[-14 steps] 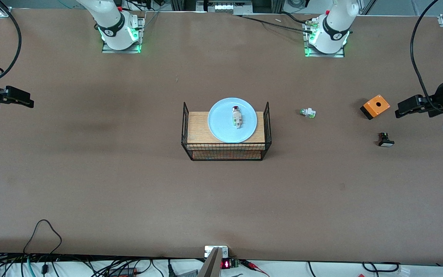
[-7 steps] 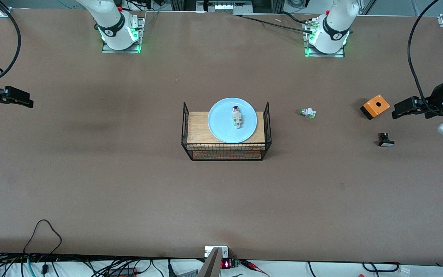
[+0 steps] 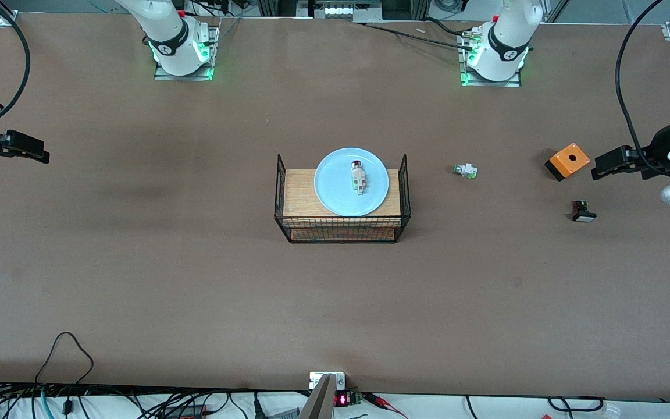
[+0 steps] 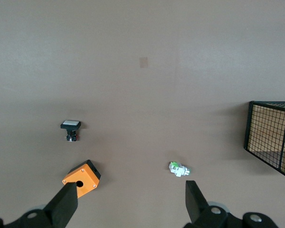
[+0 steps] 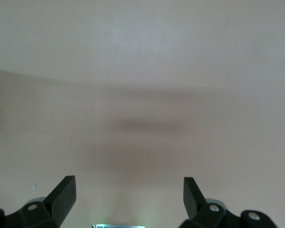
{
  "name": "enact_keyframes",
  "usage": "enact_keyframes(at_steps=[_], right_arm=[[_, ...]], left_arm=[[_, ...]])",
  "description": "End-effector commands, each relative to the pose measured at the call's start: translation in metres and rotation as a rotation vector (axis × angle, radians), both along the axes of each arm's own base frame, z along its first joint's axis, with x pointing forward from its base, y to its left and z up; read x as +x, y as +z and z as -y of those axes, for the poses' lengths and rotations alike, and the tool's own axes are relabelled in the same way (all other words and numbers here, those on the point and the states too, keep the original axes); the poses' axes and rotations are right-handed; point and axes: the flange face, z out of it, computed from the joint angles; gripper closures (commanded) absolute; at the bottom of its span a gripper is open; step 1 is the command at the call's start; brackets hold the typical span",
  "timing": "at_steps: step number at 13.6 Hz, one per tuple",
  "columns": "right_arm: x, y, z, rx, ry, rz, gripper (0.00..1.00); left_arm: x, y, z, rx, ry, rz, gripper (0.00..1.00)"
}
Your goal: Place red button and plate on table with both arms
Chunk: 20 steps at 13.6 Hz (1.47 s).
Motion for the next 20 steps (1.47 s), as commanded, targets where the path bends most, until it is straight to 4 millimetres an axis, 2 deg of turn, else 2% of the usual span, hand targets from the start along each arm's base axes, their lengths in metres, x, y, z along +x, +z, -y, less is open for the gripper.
enact_keyframes(at_steps=[1,6,7,10,11,13,15,17,18,19,20], right_arm=[[0.0,0.006,0.004,-0.005,0.003,0.01,0.0],[0.0,0.005,0.004,-0.003,0.002,0.009,0.0],[0.0,0.005,0.005,-0.005,0.002,0.009,0.0],[0.0,0.005,0.005,-0.005,0.002,0.009,0.0],[0.0,0.005,0.005,-0.005,0.002,0.009,0.0],[0.0,0.006,0.005,-0.005,-0.001,0.01,0.0],[0.0,0.007,0.006,-0.005,-0.003,0.012,0.0],[0.0,0.007,0.006,-0.006,-0.009,0.012,0.0],[0.0,0.006,0.007,-0.006,-0.007,0.011,0.0],[0.0,0.006,0.007,-0.007,-0.018,0.012,0.0],[0.001,0.007,0.011,-0.009,-0.027,0.022,0.0]], left_arm=[[0.001,0.007,0.012,0.01,-0.038,-0.003,0.0],[-0.005,0.01,0.097,-0.029,-0.173,0.003,0.0],[-0.009,0.003,0.114,-0.041,-0.208,-0.014,0.0],[-0.012,-0.03,0.187,-0.082,-0.343,-0.076,0.0],[-0.012,-0.054,0.217,-0.101,-0.404,-0.117,0.0],[-0.028,-0.071,0.274,-0.113,-0.503,-0.144,0.0],[-0.048,-0.104,0.338,-0.125,-0.605,-0.186,0.0],[-0.056,-0.102,0.378,-0.148,-0.644,-0.105,0.0],[-0.069,-0.101,0.401,-0.15,-0.676,-0.092,0.0],[-0.077,-0.103,0.414,-0.145,-0.673,-0.094,0.0],[-0.076,-0.108,0.419,-0.146,-0.619,-0.089,0.0]])
